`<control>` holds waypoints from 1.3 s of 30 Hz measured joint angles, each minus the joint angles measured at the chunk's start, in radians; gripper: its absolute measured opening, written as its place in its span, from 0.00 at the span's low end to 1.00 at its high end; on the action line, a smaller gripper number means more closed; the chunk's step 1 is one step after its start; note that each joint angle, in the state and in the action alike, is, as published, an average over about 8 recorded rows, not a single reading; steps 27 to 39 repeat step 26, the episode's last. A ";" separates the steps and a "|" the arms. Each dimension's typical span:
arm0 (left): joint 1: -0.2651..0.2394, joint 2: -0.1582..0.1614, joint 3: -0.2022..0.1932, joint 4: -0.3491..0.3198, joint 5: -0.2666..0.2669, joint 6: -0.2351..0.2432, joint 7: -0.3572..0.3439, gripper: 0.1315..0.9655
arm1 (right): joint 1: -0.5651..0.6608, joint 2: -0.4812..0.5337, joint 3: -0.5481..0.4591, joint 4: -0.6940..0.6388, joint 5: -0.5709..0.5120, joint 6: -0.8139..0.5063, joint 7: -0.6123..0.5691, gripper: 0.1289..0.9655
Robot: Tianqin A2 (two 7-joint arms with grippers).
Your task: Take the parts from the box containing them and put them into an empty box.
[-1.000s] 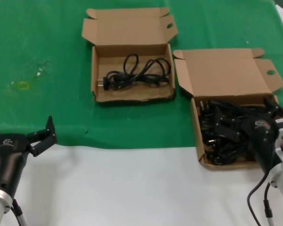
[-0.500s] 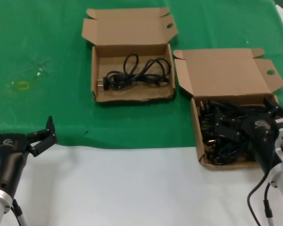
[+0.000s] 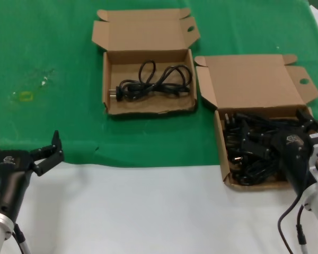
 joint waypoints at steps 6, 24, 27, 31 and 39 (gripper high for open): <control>0.000 0.000 0.000 0.000 0.000 0.000 0.000 1.00 | 0.000 0.000 0.000 0.000 0.000 0.000 0.000 1.00; 0.000 0.000 0.000 0.000 0.000 0.000 0.000 1.00 | 0.000 0.000 0.000 0.000 0.000 0.000 0.000 1.00; 0.000 0.000 0.000 0.000 0.000 0.000 0.000 1.00 | 0.000 0.000 0.000 0.000 0.000 0.000 0.000 1.00; 0.000 0.000 0.000 0.000 0.000 0.000 0.000 1.00 | 0.000 0.000 0.000 0.000 0.000 0.000 0.000 1.00; 0.000 0.000 0.000 0.000 0.000 0.000 0.000 1.00 | 0.000 0.000 0.000 0.000 0.000 0.000 0.000 1.00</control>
